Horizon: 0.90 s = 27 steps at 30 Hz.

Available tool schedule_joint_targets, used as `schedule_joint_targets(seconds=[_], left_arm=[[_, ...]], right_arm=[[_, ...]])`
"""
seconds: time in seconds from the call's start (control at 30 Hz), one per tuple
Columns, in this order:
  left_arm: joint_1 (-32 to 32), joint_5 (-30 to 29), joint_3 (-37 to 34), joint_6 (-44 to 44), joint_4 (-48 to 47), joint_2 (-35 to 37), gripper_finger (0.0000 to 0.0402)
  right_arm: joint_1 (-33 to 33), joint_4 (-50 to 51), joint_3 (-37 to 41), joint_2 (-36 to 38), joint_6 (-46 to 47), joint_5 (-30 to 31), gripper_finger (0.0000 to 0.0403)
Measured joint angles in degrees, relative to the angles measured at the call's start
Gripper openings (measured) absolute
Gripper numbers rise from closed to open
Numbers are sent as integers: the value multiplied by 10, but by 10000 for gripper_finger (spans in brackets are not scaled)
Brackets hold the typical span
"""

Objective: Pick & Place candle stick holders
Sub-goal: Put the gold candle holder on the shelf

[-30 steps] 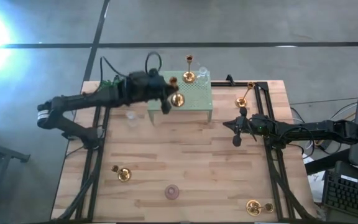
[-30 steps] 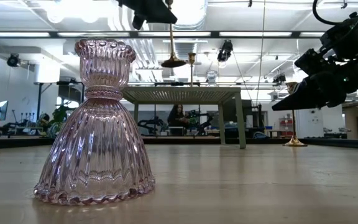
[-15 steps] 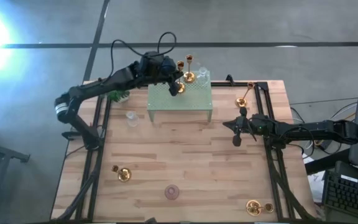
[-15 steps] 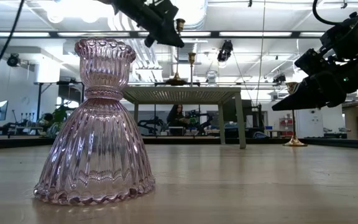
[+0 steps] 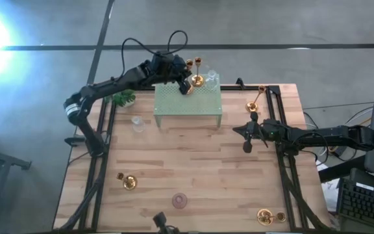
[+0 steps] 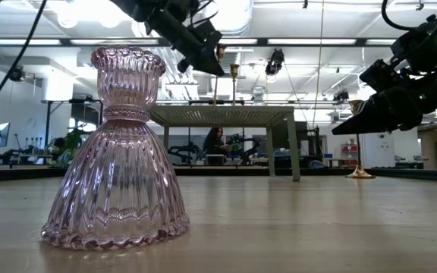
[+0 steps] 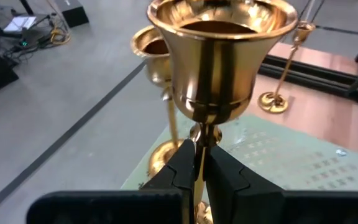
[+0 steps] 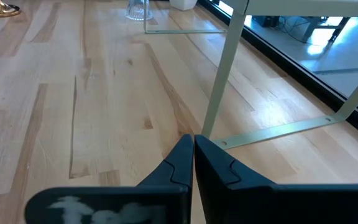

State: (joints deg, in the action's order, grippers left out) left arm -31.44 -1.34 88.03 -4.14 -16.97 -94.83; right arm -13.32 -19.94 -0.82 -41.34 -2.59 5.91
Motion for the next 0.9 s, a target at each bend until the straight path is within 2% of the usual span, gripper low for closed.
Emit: schedule_joint_targets(seconds=[0.37, 0.63, 0.9], left_arm=[[-1, 5, -5, 10, 30, -9, 21], [-4, 8, -65, 33, 104, 5, 21], [-4, 11, -78, 36, 58, 38, 21]], right_arm=[[0, 0, 0, 0, 0, 0, 8], [0, 0, 0, 0, 0, 0, 8], [0, 0, 0, 0, 0, 0, 8]])
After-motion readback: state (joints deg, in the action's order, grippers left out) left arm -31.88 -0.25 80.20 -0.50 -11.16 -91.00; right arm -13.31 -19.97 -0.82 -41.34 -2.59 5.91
